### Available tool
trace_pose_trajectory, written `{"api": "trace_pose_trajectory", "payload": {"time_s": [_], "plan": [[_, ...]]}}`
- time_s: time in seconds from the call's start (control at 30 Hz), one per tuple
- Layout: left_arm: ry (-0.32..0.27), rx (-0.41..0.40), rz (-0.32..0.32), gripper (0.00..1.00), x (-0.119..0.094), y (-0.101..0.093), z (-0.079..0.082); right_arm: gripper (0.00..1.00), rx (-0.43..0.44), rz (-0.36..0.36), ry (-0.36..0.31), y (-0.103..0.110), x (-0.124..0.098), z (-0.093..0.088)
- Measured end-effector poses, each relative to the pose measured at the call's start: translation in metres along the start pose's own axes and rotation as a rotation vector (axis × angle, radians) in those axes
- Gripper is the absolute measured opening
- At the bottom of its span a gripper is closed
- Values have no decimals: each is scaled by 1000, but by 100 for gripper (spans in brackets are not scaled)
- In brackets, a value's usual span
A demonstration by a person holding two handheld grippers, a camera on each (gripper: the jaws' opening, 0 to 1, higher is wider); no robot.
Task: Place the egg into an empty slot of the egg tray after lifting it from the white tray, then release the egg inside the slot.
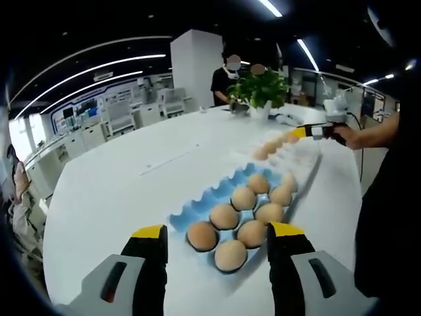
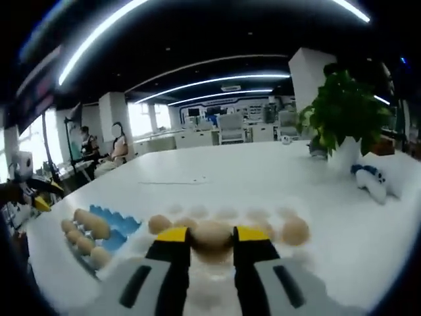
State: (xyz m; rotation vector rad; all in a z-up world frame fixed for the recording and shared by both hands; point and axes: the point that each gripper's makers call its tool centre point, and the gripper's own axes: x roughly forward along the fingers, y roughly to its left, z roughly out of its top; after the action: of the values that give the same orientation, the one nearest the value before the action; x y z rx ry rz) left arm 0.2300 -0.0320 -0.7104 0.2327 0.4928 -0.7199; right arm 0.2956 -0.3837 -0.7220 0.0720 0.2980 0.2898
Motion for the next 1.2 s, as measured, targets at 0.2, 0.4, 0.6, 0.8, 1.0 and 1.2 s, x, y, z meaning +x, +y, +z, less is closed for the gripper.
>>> {"api": "trace_pose_trajectory", "payload": {"time_s": [0.2,0.4,0.6,0.8,1.0,1.2], "plan": [[0,0,4,61,-2,1,0,24,-11,77,6,29,7,0],[1,-2,3,61,-3,2,-1,24,-14,126,21,49,12,-6],[4,-2,7,62,-2,4,-3,24,-23,196,32,75,20,-8],[9,4,10,62,-1,4,-3,24,-44,276,47,105,28,-11],[13,2,16,62,-2,5,-4,24,-60,338,63,126,36,-16],[15,-4,23,63,-3,6,-6,24,-67,391,92,144,43,-25]]}}
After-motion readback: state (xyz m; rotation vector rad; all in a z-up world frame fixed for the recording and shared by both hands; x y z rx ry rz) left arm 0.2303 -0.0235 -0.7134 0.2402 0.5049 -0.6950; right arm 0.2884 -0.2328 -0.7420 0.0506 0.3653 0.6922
